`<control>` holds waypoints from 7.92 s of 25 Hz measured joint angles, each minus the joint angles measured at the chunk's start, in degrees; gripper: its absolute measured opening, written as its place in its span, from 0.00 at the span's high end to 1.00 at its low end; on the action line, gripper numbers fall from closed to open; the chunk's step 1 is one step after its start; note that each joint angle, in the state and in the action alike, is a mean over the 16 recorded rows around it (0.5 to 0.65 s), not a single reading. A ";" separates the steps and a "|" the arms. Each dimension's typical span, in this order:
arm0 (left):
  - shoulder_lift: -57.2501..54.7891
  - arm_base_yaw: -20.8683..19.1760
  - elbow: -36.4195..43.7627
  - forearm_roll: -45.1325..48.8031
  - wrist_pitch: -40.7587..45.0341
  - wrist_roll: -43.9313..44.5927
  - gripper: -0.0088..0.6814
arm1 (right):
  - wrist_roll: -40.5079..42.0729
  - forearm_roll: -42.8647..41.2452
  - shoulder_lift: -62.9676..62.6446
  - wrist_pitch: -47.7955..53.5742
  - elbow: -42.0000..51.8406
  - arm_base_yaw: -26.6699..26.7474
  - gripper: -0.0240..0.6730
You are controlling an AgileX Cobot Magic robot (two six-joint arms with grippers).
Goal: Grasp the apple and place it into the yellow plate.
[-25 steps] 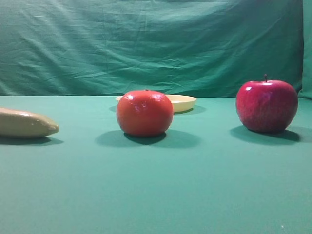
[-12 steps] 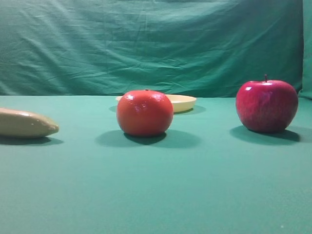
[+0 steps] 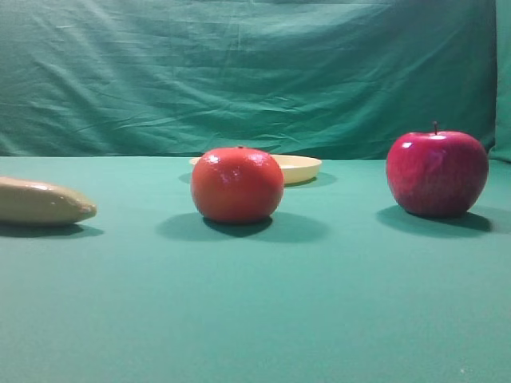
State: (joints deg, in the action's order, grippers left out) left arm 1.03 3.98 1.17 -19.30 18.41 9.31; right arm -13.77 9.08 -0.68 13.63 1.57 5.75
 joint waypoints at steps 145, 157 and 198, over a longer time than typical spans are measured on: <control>0.00 0.00 0.00 0.00 0.00 0.00 0.76 | 33.34 -0.49 133.44 27.44 -115.85 20.21 0.25; 0.00 0.00 0.00 0.00 0.00 0.00 0.76 | 33.64 -1.27 134.07 27.75 -116.06 20.24 0.18; 0.00 0.00 0.00 0.00 0.00 0.00 0.76 | 22.80 -7.31 93.10 44.78 -101.06 20.24 0.97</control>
State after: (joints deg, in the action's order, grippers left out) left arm 1.03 3.98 1.17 -19.30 18.41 9.31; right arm 9.03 1.77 92.42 58.41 -99.49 25.99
